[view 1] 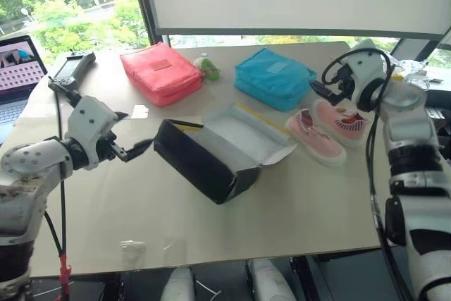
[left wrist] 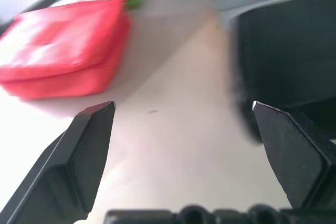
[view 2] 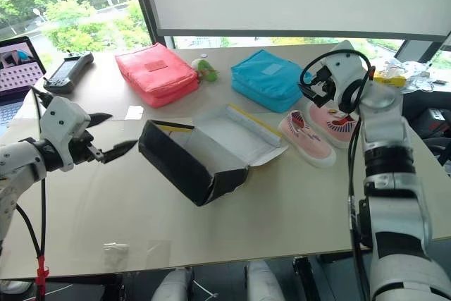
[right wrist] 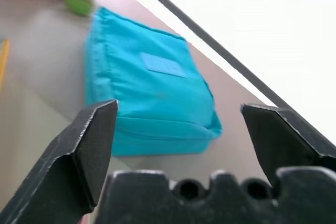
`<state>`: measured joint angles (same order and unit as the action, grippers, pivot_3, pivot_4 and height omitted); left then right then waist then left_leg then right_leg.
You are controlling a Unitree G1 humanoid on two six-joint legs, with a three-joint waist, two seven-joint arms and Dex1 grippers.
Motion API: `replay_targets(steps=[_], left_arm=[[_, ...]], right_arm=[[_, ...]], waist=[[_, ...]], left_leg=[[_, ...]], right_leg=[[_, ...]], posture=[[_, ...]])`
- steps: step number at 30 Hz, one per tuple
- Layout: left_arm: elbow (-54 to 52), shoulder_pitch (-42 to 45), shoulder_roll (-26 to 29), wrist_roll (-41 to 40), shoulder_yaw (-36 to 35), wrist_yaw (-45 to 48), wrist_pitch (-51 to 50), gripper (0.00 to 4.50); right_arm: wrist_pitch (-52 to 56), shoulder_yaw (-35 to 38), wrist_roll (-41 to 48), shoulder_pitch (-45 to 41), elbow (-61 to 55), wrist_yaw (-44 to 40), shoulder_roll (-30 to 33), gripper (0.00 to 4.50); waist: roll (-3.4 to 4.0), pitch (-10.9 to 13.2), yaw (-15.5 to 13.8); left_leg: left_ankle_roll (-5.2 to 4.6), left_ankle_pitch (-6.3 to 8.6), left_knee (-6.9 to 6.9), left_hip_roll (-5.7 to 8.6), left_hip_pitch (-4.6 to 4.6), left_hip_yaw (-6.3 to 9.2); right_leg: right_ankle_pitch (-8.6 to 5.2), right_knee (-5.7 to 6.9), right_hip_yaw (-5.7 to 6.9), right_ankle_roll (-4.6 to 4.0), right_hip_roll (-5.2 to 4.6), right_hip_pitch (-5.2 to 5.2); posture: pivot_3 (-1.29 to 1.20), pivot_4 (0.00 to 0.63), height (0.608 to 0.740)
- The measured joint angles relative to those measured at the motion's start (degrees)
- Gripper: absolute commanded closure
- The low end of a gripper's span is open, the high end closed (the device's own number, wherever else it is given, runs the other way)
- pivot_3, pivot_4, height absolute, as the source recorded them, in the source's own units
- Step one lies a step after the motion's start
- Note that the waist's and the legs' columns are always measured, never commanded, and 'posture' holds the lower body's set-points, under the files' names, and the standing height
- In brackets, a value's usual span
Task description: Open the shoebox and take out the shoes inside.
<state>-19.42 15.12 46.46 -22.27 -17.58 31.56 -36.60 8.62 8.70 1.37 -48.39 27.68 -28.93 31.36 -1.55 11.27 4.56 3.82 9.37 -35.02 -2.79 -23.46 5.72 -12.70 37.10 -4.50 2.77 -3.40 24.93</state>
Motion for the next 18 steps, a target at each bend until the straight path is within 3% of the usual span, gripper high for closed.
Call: replay_targets(steps=[3, 9, 13, 18], left_arm=[[-0.6, -0.6, -6.2, 0.1, -2.9, -6.2, 0.0, 0.00], [-5.7, -10.5, -17.0, -0.8, -6.5, -11.5, 1.4, 0.00], [-8.6, -18.4, -23.2, -0.6, -7.9, -13.9, 5.3, 0.00], [-8.4, -26.6, -28.3, 2.9, -5.5, -15.9, 10.3, 0.00]], right_arm=[[7.6, 7.0, 5.5, 10.6, -15.7, 9.9, -8.8, 0.02], [10.8, 8.4, 5.7, 29.9, -38.3, 14.3, -9.9, 0.02], [9.6, 6.5, 4.4, 41.4, -45.4, 14.4, -11.0, 0.02], [6.0, 2.9, 2.0, 48.6, -43.8, 14.5, -12.5, 0.02]], waist=[[0.00, 0.0, -0.8], [-0.06, -0.1, -1.5], [-0.17, -0.2, -1.1], [-0.26, -0.2, -0.5]], left_leg=[[0.00, 0.00, 0.04, 0.00, -0.09, 0.01], [0.01, 0.00, -0.07, 0.04, -0.03, -0.01], [0.03, 0.02, -0.02, 0.00, 0.90, -0.06], [0.17, 0.10, -0.25, 0.02, 0.99, -0.44]], right_leg=[[0.24, 0.05, 0.00, -0.35, -0.01, 0.09], [0.05, -0.04, -0.01, 0.05, -0.04, 0.01], [-0.24, -0.14, -0.04, -0.30, -0.02, -0.88], [-0.28, -0.19, -0.52, -0.39, -0.02, -0.85]], posture=[[0.00, 0.150, 0.734], [0.00, 0.150, 0.734], [0.00, 0.150, 0.734], [0.00, 0.150, 0.734]])
